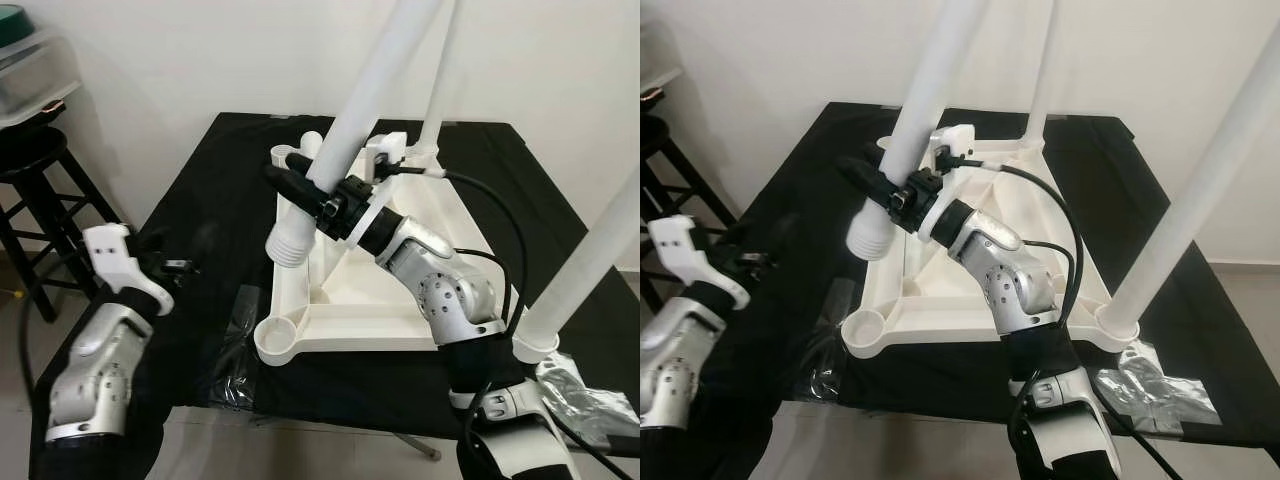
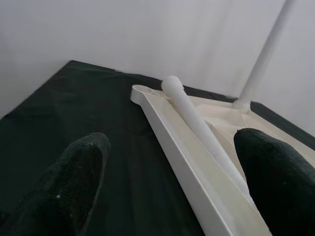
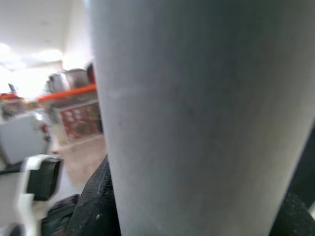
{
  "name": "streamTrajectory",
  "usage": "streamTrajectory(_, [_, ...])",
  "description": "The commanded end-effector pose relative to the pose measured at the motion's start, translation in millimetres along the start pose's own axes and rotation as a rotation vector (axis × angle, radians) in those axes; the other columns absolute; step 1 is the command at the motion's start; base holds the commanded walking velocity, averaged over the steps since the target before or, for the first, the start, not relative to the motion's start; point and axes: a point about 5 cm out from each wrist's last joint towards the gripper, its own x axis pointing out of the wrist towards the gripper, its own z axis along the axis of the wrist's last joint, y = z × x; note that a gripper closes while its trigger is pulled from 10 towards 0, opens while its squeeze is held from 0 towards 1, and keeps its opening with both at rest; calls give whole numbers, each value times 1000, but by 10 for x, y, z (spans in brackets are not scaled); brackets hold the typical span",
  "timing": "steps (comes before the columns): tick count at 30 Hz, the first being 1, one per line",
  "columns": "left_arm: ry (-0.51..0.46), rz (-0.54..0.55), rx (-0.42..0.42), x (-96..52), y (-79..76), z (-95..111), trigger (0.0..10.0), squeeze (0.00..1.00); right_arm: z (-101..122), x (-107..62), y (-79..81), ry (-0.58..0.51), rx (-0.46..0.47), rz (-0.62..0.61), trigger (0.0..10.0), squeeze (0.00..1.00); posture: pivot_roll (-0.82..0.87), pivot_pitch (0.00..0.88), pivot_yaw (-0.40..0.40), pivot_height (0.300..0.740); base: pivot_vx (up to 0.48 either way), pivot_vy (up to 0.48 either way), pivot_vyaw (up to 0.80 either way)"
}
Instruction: Building children table
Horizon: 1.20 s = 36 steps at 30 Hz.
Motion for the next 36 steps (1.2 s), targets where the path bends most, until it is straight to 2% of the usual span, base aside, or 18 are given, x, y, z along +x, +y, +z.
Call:
streamTrajectory(1, [15,-29,62,51,-157,-45,10000,0,-107,-29,-38,30,-24,-56,10000,0,-11,40,-13,740,0,0,0])
streamTrajectory(2, [19,-37,76,73,-214,-69,10000,0,-138,-40,-46,35,-28,-73,10000,0,-11,40,-13,740,0,0,0])
streamTrajectory(4, [19,-37,76,73,-214,-69,10000,0,-138,-40,-46,35,-28,-73,10000,0,-11,40,-13,740,0,0,0])
streamTrajectory(8, [22,-41,119,145,-347,-125,10000,0,-249,-93,-29,60,-61,-91,10000,0,-16,33,-9,740,0,0,0])
streamTrajectory(12, [17,-45,126,186,-420,-140,10000,0,-294,-121,-26,75,-85,-100,10000,0,-17,33,-8,740,0,0,0])
streamTrajectory(22, [32,-26,151,208,-435,-176,10000,0,-312,-105,-45,72,-110,-122,10000,0,-7,24,-9,740,0,432,0])
streamTrajectory(30, [1,16,226,204,-400,-126,10000,0,-292,-142,-132,87,-149,-142,10000,0,8,43,-13,740,0,0,0])
streamTrajectory(35, [-3,18,256,189,-412,-112,10000,0,-260,-185,-194,115,-174,-106,10000,0,10,60,-15,740,0,0,0])
streamTrajectory(36, [-2,11,284,182,-423,-108,10000,0,-242,-212,-221,133,-188,-74,10000,0,14,73,-21,740,0,0,0])
